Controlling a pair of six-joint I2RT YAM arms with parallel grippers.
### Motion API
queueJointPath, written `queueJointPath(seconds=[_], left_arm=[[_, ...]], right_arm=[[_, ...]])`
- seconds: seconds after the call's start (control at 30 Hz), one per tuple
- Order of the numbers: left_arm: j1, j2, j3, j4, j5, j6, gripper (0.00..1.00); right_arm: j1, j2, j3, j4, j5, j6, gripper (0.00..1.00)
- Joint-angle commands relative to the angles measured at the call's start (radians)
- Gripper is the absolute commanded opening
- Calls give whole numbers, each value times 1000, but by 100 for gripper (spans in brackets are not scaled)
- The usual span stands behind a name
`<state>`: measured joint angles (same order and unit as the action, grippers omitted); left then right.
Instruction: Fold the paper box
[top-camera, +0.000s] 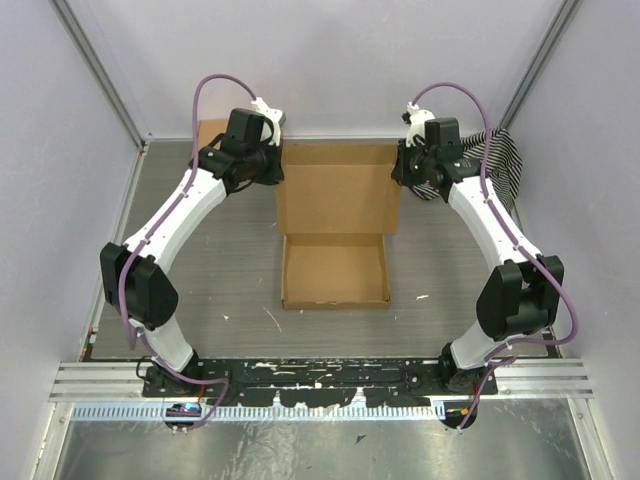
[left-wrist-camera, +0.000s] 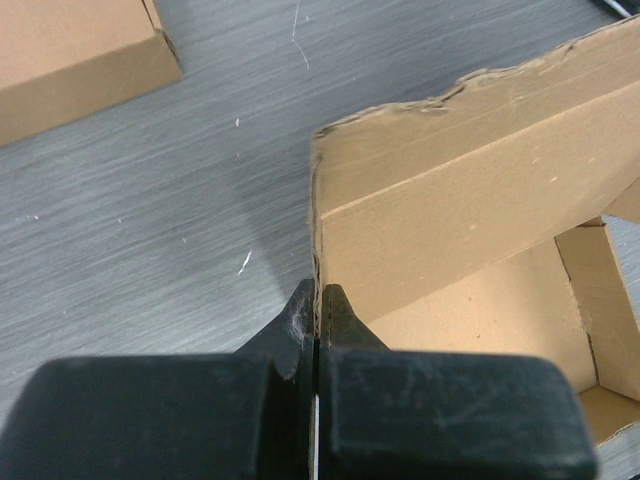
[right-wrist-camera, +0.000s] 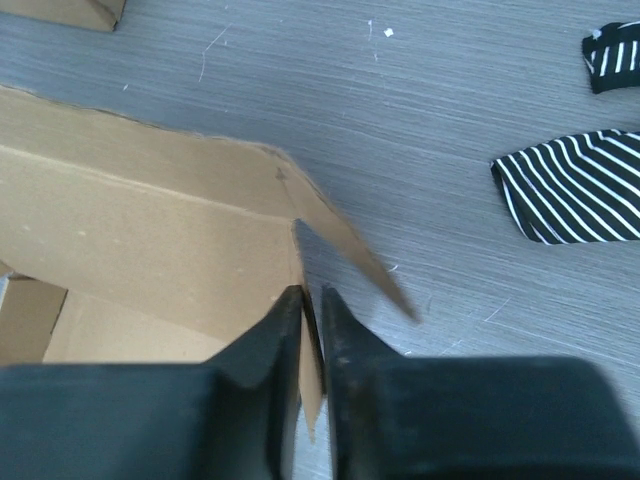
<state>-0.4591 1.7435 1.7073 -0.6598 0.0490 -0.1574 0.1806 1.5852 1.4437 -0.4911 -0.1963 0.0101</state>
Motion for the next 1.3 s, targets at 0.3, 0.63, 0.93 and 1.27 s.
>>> queueJointPath(seconds=[0.3,0.63,0.93,1.27], left_arm=[[-44,28,123,78,-71,-6,0],[-44,140,280,124,-108,-26,0],[-44,133,200,174,-78,-44,40],[-44,-5,-60,195,-52,-73,40]], right_arm=[[98,44,136,6,282,69,1],[100,26,68,331,522,100,1],[110,-48,-190,637,552,140,5],[130,-203,-416,651,557,198,5]])
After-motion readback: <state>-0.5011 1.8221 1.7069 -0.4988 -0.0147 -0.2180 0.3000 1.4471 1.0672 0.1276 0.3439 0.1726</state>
